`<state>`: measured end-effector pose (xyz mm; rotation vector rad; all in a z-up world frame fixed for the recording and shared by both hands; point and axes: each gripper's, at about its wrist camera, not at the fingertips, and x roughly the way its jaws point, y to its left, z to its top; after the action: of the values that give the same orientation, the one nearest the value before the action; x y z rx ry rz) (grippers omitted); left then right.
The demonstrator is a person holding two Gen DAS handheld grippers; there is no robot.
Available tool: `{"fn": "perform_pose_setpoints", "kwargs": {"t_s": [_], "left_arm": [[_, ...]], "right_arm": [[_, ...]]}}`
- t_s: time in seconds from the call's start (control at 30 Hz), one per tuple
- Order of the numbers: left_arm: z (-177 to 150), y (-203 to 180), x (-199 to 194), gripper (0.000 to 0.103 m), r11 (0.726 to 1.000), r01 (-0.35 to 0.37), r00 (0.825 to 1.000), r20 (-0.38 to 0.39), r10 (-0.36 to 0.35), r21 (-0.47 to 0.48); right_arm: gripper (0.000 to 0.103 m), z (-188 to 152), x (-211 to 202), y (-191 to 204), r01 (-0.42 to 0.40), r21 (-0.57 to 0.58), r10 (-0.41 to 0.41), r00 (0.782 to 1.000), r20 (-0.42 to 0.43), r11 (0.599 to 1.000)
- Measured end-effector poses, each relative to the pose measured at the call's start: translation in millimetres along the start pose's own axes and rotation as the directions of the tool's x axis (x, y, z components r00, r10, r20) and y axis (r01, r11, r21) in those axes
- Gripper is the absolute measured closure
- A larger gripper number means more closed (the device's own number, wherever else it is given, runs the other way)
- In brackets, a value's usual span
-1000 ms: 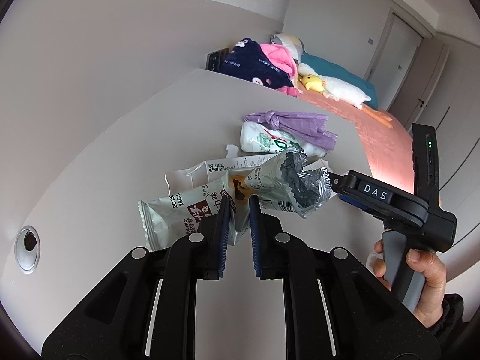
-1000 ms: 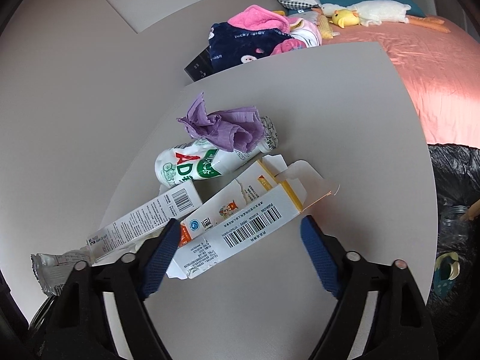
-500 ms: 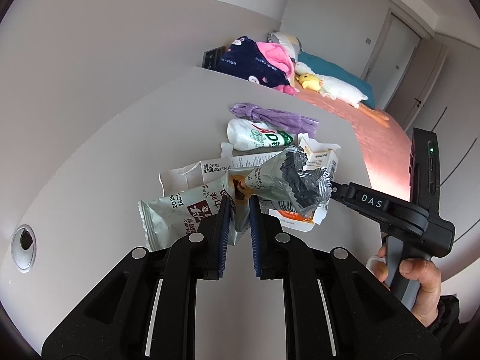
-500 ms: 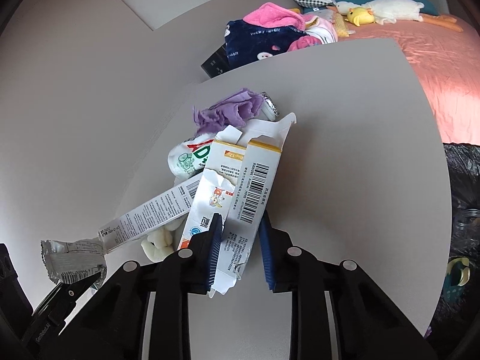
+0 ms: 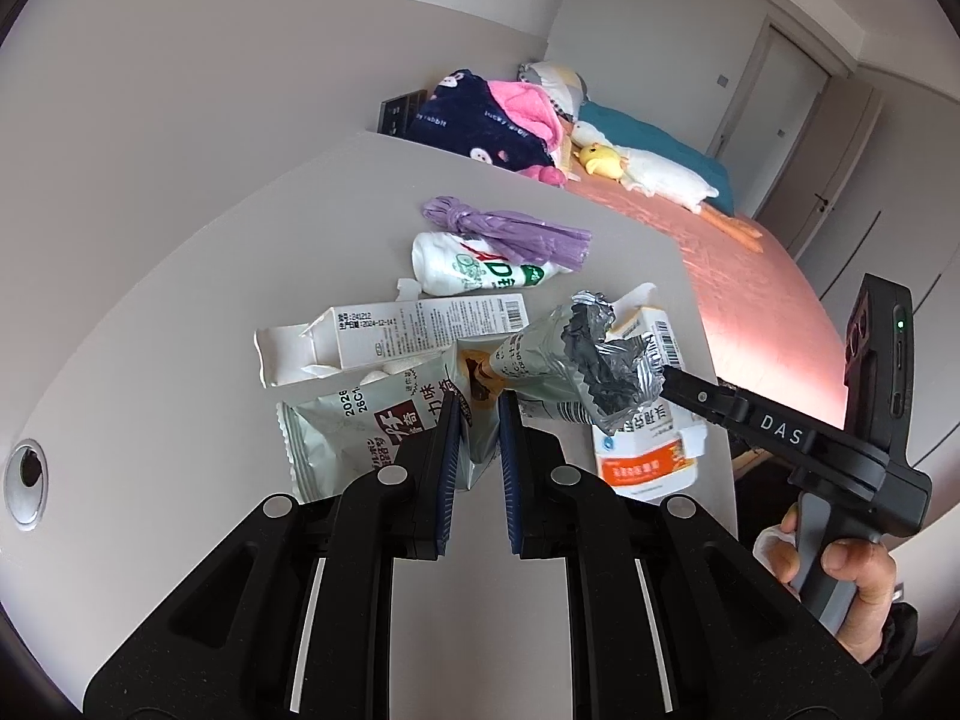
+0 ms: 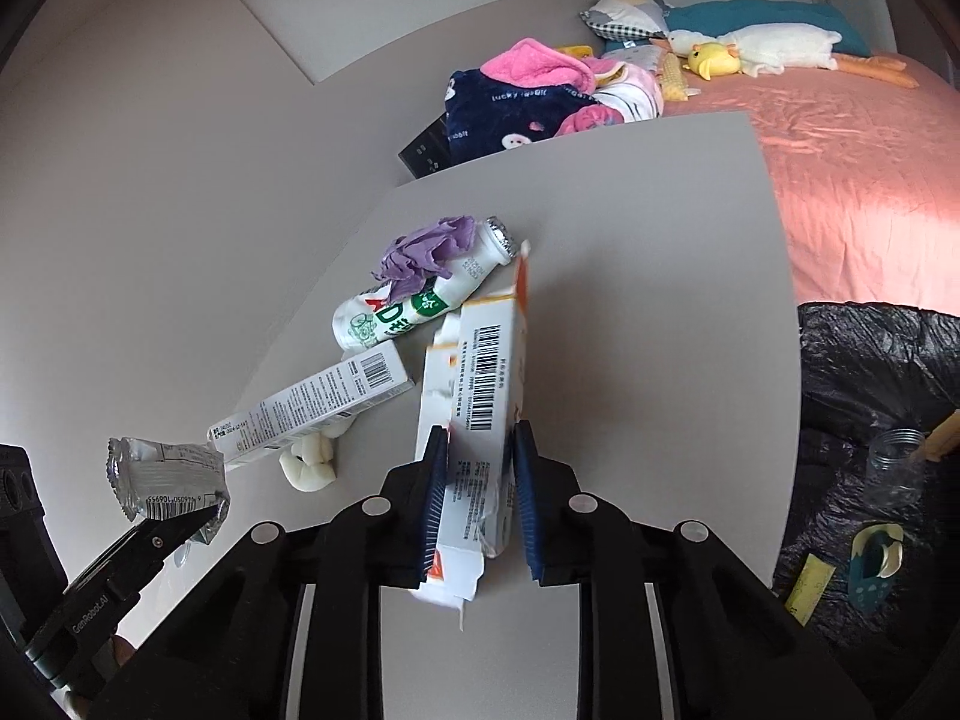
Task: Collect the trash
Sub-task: 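Carry the wrapper and white box with both tools over the trash bag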
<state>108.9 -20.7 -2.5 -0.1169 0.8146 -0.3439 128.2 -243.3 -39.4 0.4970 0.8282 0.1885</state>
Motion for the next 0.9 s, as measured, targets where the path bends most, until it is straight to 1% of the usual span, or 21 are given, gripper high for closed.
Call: {"fn": "perform_pose_setpoints", "kwargs": {"t_s": [0.2, 0.4, 0.6, 0.9], "left_arm": [[-3.8, -15.1, -1.4, 0.090, 1.000, 0.013, 1.000, -0.003, -0.013, 0.005], [-4.8, -33.4, -9.5, 0.090, 0.999, 0.020, 1.000, 0.008, -0.020, 0.026], [-5.5, -56.2, -14.6, 0.090, 0.998, 0.032, 0.999, 0.016, -0.033, 0.050], [-5.1, -98.4, -15.6, 0.090, 0.993, 0.070, 0.997, 0.015, -0.071, 0.098]], "right_arm": [[0.084, -2.0, -16.7, -7.4, -0.010, -0.018, 0.010, 1.000, 0.015, 1.000], [0.084, -5.7, -40.0, -11.8, -0.016, -0.038, 0.017, 0.999, 0.048, 0.999], [0.084, -5.5, -65.6, -22.2, -0.011, -0.041, 0.014, 0.996, 0.083, 0.999], [0.084, -4.4, -104.6, -43.7, 0.005, -0.029, -0.001, 0.991, 0.136, 1.000]]}}
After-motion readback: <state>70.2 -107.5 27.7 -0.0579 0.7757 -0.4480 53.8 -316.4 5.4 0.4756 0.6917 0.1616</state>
